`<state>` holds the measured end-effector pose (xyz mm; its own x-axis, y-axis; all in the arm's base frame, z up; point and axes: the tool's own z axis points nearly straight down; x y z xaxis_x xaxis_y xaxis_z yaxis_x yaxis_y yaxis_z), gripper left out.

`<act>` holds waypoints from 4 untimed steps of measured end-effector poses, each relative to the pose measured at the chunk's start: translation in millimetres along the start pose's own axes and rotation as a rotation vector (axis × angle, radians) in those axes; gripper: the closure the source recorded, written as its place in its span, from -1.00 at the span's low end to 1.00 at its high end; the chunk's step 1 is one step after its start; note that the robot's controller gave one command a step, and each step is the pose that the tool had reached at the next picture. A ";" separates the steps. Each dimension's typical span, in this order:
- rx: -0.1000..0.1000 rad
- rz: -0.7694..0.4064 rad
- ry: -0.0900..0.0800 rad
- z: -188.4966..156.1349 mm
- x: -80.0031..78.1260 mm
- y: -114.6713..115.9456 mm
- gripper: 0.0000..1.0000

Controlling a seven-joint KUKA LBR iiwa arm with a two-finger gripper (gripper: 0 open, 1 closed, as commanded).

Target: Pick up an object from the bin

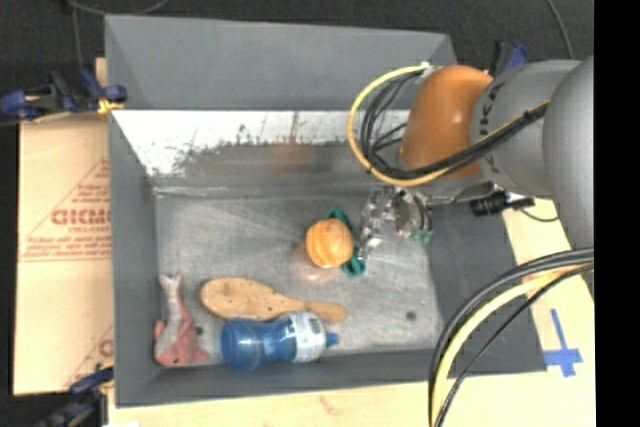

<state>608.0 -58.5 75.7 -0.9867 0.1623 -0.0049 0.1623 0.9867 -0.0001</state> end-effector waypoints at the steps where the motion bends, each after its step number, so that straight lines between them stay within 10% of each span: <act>1: 0.002 -0.002 -0.008 0.3 -1.4 -1.2 -1.00; 2: 0.002 -0.003 -0.008 0.4 -1.3 -1.2 -1.00; 3: -0.001 0.107 -0.003 0.5 61.6 56.7 1.00; 4: 0.000 0.107 -0.003 0.5 61.6 56.6 1.00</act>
Offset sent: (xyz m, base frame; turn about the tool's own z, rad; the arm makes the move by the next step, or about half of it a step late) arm 0.0000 0.0000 0.0000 0.0000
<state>556.4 7.4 74.9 -0.9638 0.2665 -0.0077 0.2665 0.9638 0.0010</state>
